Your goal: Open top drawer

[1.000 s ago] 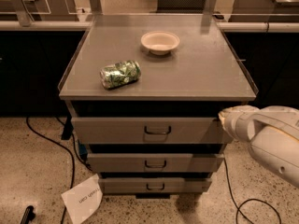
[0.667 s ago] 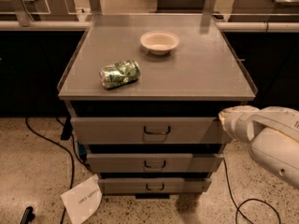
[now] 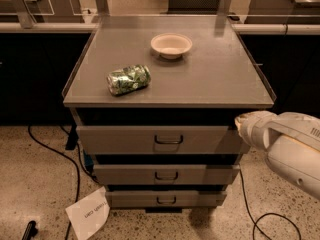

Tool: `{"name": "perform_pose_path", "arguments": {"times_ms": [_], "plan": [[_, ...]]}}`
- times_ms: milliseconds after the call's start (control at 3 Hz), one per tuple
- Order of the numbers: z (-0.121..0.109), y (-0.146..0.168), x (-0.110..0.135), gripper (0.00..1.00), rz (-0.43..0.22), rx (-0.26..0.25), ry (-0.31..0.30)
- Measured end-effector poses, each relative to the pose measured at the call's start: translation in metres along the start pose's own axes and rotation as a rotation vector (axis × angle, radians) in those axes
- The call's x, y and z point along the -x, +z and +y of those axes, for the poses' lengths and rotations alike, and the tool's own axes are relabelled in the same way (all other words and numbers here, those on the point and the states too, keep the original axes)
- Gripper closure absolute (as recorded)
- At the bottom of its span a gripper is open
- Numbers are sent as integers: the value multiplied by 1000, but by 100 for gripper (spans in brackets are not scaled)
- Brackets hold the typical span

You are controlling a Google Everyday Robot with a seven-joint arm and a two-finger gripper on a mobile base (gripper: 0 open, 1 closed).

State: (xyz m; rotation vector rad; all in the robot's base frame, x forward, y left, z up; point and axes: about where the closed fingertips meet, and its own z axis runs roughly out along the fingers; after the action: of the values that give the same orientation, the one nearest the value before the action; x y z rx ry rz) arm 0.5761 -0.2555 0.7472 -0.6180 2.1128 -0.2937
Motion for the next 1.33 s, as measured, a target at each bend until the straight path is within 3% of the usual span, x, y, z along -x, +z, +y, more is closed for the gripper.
{"name": "perform_pose_path", "arguments": {"times_ms": [1000, 1333], "plan": [[7, 38, -20, 100, 27, -35, 69], [8, 40, -18, 100, 27, -34, 68]]}}
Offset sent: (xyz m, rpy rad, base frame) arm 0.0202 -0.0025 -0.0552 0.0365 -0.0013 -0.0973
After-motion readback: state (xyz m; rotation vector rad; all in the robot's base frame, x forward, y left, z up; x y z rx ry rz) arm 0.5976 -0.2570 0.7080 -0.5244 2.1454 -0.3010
